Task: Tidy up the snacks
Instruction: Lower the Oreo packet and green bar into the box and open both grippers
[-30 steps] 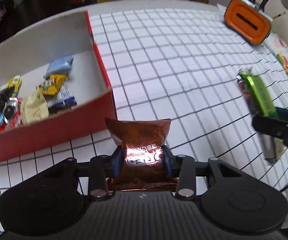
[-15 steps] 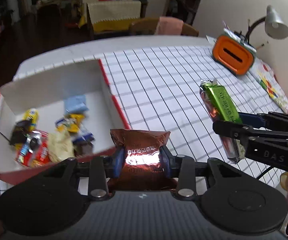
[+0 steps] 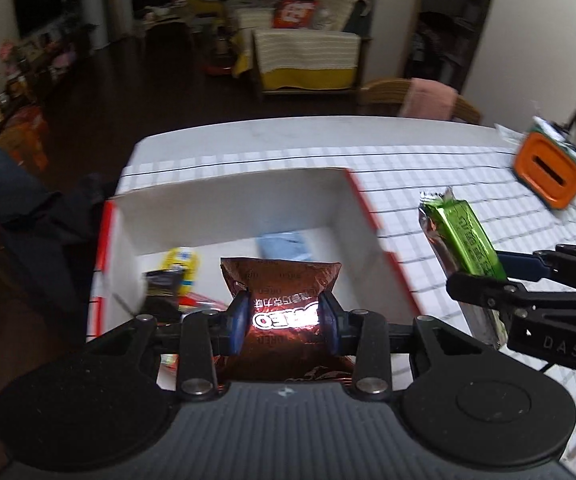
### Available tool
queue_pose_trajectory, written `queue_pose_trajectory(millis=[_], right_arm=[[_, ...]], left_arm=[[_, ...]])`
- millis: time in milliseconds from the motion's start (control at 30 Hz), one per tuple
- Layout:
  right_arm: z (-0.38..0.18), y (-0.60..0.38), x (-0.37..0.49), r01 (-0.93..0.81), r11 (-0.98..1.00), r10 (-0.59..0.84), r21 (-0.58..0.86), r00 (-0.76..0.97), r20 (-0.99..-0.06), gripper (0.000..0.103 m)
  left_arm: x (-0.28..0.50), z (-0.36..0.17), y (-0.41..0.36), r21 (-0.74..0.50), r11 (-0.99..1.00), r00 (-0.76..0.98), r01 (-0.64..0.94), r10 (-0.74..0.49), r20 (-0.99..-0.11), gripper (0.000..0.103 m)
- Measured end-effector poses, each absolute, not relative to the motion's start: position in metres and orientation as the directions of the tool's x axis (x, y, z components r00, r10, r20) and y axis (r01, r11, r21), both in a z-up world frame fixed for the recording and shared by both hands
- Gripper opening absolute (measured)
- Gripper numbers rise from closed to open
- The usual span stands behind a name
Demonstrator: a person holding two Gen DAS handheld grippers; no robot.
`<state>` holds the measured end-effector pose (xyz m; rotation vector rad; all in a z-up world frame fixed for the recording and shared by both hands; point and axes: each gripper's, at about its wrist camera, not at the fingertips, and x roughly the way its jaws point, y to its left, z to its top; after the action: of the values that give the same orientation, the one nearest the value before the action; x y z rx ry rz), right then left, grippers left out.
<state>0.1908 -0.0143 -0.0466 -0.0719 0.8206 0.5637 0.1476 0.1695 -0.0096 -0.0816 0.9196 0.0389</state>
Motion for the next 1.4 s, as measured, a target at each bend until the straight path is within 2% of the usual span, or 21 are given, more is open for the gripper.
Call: queue_pose_trajectory(millis=[267,567,1000,1067,1133,1233,1300,1400], right_arm=[[-0.081,0.049,0.222,-0.557,0.822,0.426,0.121,0.459,-0.78,0.041],[-0.114,0.078,0.233,-0.561,0.822,0.379,0.098,0.41,-0.83,0.041],[-0.118,0.078,0.232,-0.555,0.825,0.383,0.11,0.406,-0.83,0.043],[-0.114,0.075,0.229,-0.556,0.823,0.397,0.121,0.409,-0.821,0.044],[-0.108,0.07,0.225,-0.556,0.821,0.41,0.13,0.417,-0.811,0.047],[-0.1,0.063,0.219,-0.551,0.821,0.431,0.148,0.43,-0.793,0.053],[-0.094,0.059,0.216,-0.546,0.822,0.444,0.164,0.433,-0.784,0.053],[-0.085,0.052,0.209,-0.54,0.822,0.463,0.184,0.443,-0.768,0.054]], left_arm=[[0.169,-0.039,0.217,-0.004,0.988,0.553,-0.154,0.083,-0.829,0.037],[0.181,-0.069,0.22,0.038,0.991,0.503,-0.132,0.1,-0.859,0.037],[0.179,-0.082,0.216,0.017,0.992,0.484,-0.122,0.074,-0.872,0.037],[0.177,-0.08,0.216,0.009,0.992,0.491,-0.126,0.07,-0.868,0.041],[0.174,-0.077,0.217,0.0,0.992,0.503,-0.129,0.066,-0.862,0.051],[0.168,-0.07,0.217,-0.011,0.991,0.523,-0.134,0.062,-0.85,0.058],[0.164,-0.065,0.216,-0.018,0.991,0.534,-0.134,0.057,-0.844,0.059],[0.157,-0.057,0.215,-0.027,0.99,0.555,-0.135,0.053,-0.83,0.069]])
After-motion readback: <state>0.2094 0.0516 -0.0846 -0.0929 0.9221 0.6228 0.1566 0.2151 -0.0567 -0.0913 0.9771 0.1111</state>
